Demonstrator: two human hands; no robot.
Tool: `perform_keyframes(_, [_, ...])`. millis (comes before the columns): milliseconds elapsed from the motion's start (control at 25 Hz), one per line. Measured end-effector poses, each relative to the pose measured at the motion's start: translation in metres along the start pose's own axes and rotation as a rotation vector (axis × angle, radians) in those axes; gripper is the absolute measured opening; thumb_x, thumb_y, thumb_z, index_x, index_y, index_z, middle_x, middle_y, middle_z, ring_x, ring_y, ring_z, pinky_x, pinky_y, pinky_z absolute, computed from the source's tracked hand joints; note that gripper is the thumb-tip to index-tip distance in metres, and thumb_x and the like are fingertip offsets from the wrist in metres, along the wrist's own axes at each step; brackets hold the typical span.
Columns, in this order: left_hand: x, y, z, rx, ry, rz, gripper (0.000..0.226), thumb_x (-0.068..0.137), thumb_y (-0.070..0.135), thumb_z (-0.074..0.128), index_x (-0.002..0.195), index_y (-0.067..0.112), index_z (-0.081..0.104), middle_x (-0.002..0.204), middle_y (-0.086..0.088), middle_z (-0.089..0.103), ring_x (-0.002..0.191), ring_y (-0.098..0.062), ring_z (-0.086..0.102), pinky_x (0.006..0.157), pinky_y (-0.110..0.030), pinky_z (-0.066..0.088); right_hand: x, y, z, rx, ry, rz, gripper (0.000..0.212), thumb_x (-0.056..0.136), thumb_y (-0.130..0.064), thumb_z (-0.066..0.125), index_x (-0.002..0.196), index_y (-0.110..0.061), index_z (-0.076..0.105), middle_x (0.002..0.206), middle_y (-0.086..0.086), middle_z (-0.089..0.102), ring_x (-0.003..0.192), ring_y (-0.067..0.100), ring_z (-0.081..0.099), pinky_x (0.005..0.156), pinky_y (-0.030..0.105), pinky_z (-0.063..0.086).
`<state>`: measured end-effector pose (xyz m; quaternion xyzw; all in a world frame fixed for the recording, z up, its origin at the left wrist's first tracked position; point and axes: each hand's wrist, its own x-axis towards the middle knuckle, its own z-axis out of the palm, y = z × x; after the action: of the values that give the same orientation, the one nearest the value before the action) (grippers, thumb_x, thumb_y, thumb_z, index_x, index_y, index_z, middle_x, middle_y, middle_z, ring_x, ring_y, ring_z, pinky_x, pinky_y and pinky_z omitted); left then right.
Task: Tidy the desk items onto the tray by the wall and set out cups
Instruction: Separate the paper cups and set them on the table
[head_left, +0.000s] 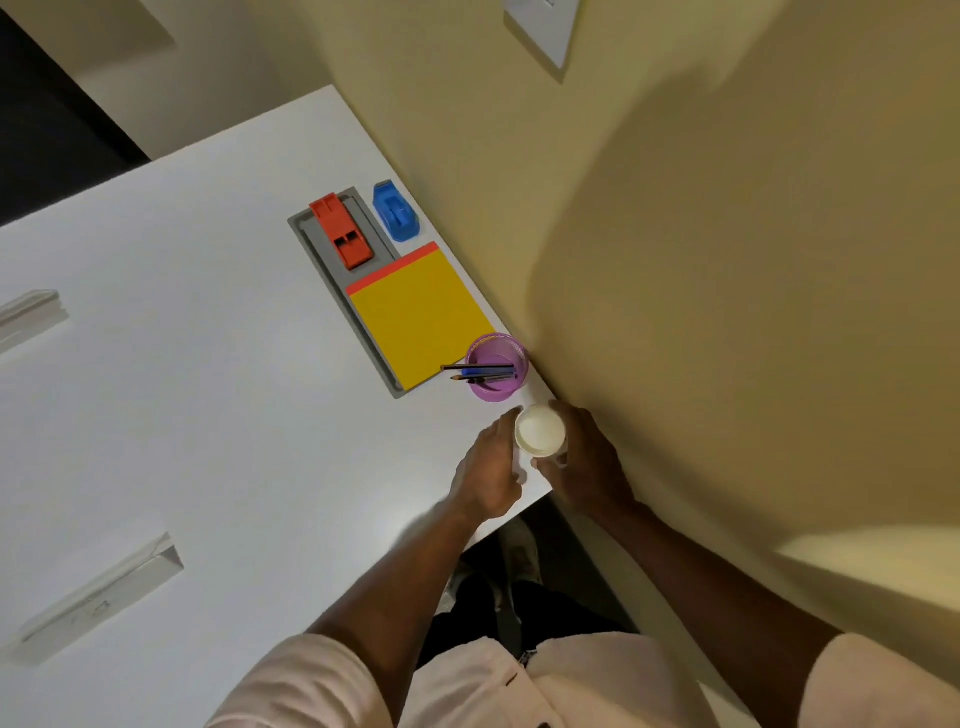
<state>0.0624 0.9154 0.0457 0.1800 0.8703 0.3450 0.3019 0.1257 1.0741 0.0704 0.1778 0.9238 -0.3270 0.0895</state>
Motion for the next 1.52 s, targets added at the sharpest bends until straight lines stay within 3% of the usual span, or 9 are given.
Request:
perform_keyframes(200, [-0.019, 0.007, 0.010, -0.182, 0.157, -0.035, 0.081, 0.081, 0.009, 0.089, 0.150, 0.025, 0.049, 0.143, 0.002, 0.067, 0.133, -0.024, 0.063, 0.106, -0.039, 0.058, 0.010, -0.003, -0.011, 0.073, -0.088, -0.052, 0.083, 0.066, -0.027, 0.098, 0.137, -0.017, 0.057, 0.134, 0.001, 0.067, 0.117, 0.023, 0.066, 0.098, 0.036, 0.057])
perform_keyframes(360, [-0.055, 0.006, 0.011, -0.260, 0.308, -0.068, 0.078, 0.078, 0.024, 0.091, 0.143, 0.032, 0.048, 0.137, 0.006, 0.068, 0.124, -0.021, 0.065, 0.100, -0.048, 0.060, 0.004, -0.014, -0.008, 0.152, -0.197, -0.120, 0.079, 0.060, -0.032, 0.098, 0.129, -0.023, 0.061, 0.121, -0.007, 0.070, 0.107, 0.019, 0.068, 0.086, 0.040, 0.061])
perform_keyframes(520, [-0.108, 0.000, 0.006, -0.285, 0.515, -0.186, 0.069, 0.079, 0.035, 0.081, 0.138, 0.038, 0.046, 0.133, 0.008, 0.068, 0.119, -0.023, 0.068, 0.096, -0.048, 0.059, -0.011, -0.050, 0.009, 0.197, -0.304, -0.229, 0.080, 0.056, -0.046, 0.097, 0.126, -0.024, 0.064, 0.114, -0.007, 0.073, 0.104, 0.014, 0.069, 0.087, 0.036, 0.060])
perform_keyframes(640, [-0.153, -0.011, 0.003, -0.325, 0.684, -0.262, 0.060, 0.081, 0.043, 0.081, 0.132, 0.042, 0.049, 0.124, 0.017, 0.069, 0.111, -0.015, 0.069, 0.090, -0.046, 0.061, -0.022, -0.082, 0.024, 0.262, -0.448, -0.361, 0.072, 0.060, -0.036, 0.100, 0.121, -0.015, 0.067, 0.109, -0.002, 0.075, 0.102, 0.016, 0.072, 0.088, 0.041, 0.060])
perform_keyframes(760, [-0.198, -0.020, 0.010, -0.369, 0.826, -0.352, 0.064, 0.080, 0.040, 0.084, 0.135, 0.040, 0.052, 0.124, 0.019, 0.067, 0.113, -0.010, 0.067, 0.090, -0.044, 0.061, -0.037, -0.108, 0.038, 0.284, -0.609, -0.455, 0.062, 0.062, -0.028, 0.101, 0.113, -0.016, 0.067, 0.105, -0.001, 0.077, 0.099, 0.018, 0.074, 0.087, 0.043, 0.061])
perform_keyframes(960, [-0.269, -0.014, 0.034, -0.367, 0.976, -0.424, 0.061, 0.080, 0.035, 0.087, 0.130, 0.044, 0.053, 0.120, 0.026, 0.060, 0.114, -0.003, 0.059, 0.084, -0.027, 0.059, -0.079, -0.131, 0.047, 0.231, -0.829, -0.623, 0.059, 0.065, -0.039, 0.099, 0.113, -0.026, 0.066, 0.108, -0.008, 0.076, 0.097, 0.017, 0.075, 0.084, 0.040, 0.064])
perform_keyframes(1120, [-0.320, -0.009, 0.065, -0.438, 1.008, -0.511, 0.065, 0.081, 0.038, 0.084, 0.136, 0.046, 0.050, 0.126, 0.023, 0.053, 0.121, -0.001, 0.051, 0.084, -0.017, 0.049, -0.120, -0.137, 0.054, 0.159, -0.951, -0.644, 0.062, 0.062, -0.044, 0.098, 0.113, -0.031, 0.065, 0.109, -0.008, 0.075, 0.097, 0.016, 0.075, 0.083, 0.045, 0.065])
perform_keyframes(1320, [-0.396, -0.017, 0.110, -0.507, 0.961, -0.541, 0.065, 0.080, 0.043, 0.080, 0.139, 0.044, 0.053, 0.126, 0.020, 0.057, 0.115, -0.002, 0.062, 0.089, -0.030, 0.060, -0.195, -0.123, 0.066, 0.031, -0.994, -0.726, 0.075, 0.063, -0.067, 0.091, 0.127, -0.037, 0.064, 0.117, -0.018, 0.071, 0.108, 0.005, 0.069, 0.089, 0.027, 0.061])
perform_keyframes(1520, [-0.496, -0.044, 0.162, -0.497, 0.891, -0.558, 0.070, 0.081, 0.047, 0.077, 0.144, 0.042, 0.047, 0.134, 0.016, 0.057, 0.120, -0.005, 0.059, 0.097, -0.034, 0.060, -0.306, -0.110, 0.109, -0.072, -0.989, -0.799, 0.075, 0.064, -0.069, 0.085, 0.129, -0.038, 0.063, 0.120, -0.021, 0.065, 0.110, 0.000, 0.063, 0.090, 0.028, 0.058])
